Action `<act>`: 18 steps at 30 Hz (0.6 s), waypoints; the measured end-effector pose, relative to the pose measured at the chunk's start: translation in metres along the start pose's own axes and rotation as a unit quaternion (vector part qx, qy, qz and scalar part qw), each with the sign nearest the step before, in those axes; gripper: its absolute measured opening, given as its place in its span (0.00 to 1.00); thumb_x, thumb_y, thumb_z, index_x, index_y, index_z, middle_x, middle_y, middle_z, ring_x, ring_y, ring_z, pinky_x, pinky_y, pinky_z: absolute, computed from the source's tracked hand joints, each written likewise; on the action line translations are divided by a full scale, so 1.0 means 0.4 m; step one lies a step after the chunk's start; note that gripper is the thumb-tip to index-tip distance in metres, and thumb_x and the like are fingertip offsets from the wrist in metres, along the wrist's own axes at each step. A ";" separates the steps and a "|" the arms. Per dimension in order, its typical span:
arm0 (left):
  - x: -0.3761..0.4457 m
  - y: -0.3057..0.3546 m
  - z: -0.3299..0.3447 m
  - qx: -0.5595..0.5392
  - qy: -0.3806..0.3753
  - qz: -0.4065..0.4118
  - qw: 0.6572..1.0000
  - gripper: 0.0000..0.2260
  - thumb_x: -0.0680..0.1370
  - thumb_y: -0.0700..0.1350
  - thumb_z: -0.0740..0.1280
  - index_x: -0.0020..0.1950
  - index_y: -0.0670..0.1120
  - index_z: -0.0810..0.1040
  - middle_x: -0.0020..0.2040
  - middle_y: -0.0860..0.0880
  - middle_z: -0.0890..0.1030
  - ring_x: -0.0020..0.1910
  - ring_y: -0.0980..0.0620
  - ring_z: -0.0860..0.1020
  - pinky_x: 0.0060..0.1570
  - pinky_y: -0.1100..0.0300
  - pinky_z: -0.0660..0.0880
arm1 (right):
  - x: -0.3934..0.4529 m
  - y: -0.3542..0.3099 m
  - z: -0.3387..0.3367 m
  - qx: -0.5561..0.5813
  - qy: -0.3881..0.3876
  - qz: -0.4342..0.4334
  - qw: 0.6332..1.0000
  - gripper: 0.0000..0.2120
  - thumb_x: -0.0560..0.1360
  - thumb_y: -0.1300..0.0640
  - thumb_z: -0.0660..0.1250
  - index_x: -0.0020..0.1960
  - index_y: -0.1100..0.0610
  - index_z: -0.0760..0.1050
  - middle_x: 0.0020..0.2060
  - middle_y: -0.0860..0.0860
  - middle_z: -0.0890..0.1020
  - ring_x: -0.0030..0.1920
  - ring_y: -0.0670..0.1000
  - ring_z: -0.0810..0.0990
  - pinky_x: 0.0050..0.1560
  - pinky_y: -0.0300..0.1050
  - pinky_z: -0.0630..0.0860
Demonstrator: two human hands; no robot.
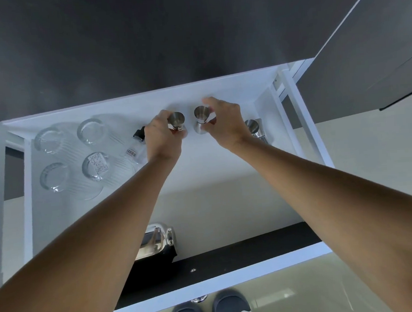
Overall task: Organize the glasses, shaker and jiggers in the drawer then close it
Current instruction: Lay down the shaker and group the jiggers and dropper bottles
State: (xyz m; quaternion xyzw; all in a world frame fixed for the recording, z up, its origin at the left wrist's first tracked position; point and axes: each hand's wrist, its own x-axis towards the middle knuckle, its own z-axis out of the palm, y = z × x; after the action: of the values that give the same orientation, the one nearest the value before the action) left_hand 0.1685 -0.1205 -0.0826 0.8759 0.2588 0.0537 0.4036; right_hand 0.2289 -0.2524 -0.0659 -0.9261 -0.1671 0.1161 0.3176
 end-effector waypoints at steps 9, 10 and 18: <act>-0.170 0.086 0.068 -0.012 -0.037 0.168 0.985 0.21 0.72 0.34 0.67 0.63 0.43 0.70 0.63 0.45 0.69 0.47 0.52 0.72 0.44 0.60 0.74 | -0.154 0.131 -0.175 -0.071 0.103 0.163 0.979 0.16 0.73 0.71 0.60 0.59 0.64 0.74 0.50 0.61 0.82 0.51 0.58 0.80 0.46 0.39 0.73; -0.166 0.108 0.091 0.006 -0.072 0.187 0.980 0.24 0.73 0.34 0.66 0.68 0.45 0.68 0.66 0.45 0.68 0.51 0.49 0.74 0.47 0.55 0.76 | -0.160 0.148 -0.170 -0.102 0.058 0.172 0.978 0.13 0.74 0.69 0.62 0.58 0.64 0.74 0.50 0.61 0.82 0.50 0.59 0.80 0.47 0.44 0.76; -0.091 0.151 0.201 0.079 -0.204 0.176 0.960 0.18 0.75 0.39 0.67 0.63 0.51 0.71 0.62 0.47 0.75 0.57 0.42 0.75 0.54 0.44 0.76 | -0.121 0.204 -0.093 -0.146 0.002 0.175 0.974 0.10 0.73 0.55 0.70 0.47 0.60 0.72 0.41 0.56 0.76 0.38 0.54 0.73 0.35 0.43 0.68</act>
State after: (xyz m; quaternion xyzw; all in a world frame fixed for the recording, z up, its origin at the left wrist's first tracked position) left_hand 0.1863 -0.2257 -0.0877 0.9291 0.0159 -0.0761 0.3616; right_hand 0.2156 -0.3520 -0.0829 -0.9776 -0.0171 0.1419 0.1545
